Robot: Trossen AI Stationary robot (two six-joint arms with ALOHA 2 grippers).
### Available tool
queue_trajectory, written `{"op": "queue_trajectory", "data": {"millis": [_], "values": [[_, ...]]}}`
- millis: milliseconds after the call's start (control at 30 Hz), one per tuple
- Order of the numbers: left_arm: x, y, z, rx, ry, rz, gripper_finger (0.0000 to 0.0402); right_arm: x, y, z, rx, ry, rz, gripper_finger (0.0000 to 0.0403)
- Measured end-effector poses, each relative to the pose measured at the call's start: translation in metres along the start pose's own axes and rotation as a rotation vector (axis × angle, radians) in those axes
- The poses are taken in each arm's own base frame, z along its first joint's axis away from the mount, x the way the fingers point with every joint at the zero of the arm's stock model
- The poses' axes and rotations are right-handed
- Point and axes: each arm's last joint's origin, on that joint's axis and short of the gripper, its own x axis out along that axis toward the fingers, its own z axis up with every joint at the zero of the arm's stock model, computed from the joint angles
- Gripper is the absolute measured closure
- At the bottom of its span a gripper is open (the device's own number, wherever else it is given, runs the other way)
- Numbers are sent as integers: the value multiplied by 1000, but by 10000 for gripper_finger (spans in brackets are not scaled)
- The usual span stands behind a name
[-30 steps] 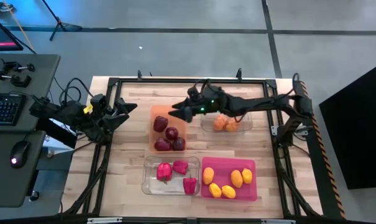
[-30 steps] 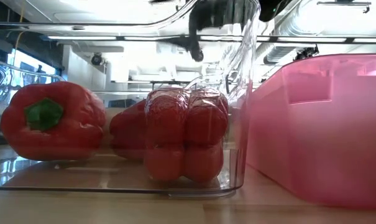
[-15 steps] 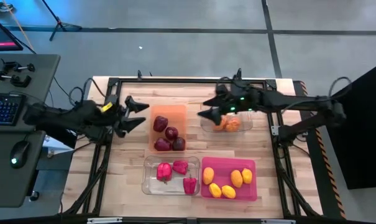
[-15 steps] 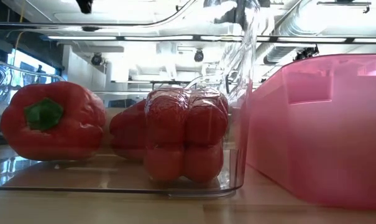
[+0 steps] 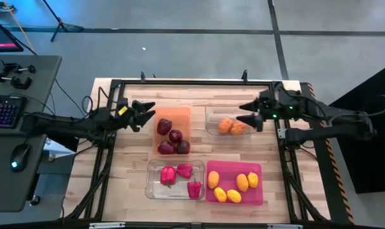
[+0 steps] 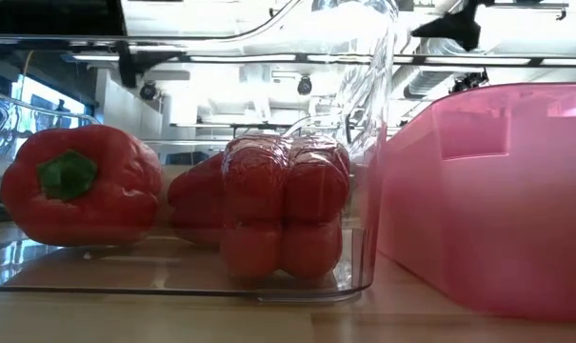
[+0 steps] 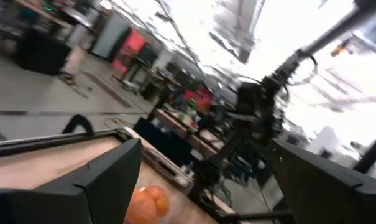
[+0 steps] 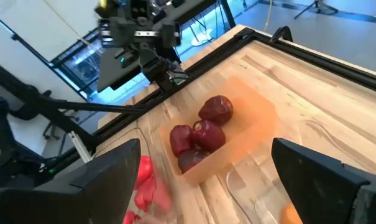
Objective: Sort produce into baskets
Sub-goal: Return to Home Position
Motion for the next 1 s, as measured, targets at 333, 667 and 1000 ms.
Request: {"op": "queue_trajectory", "data": {"millis": [333, 667, 1000], "values": [[-22, 27, -28, -35, -16, 59, 67, -27, -12, -19, -59, -41, 11, 52], [-44, 43, -39, -47, 37, 53, 67, -32, -10, -17, -38, -56, 78, 52], [-47, 45, -40, 18, 63, 69, 67, -12, -17, -56, -48, -175, 275, 52]]}}
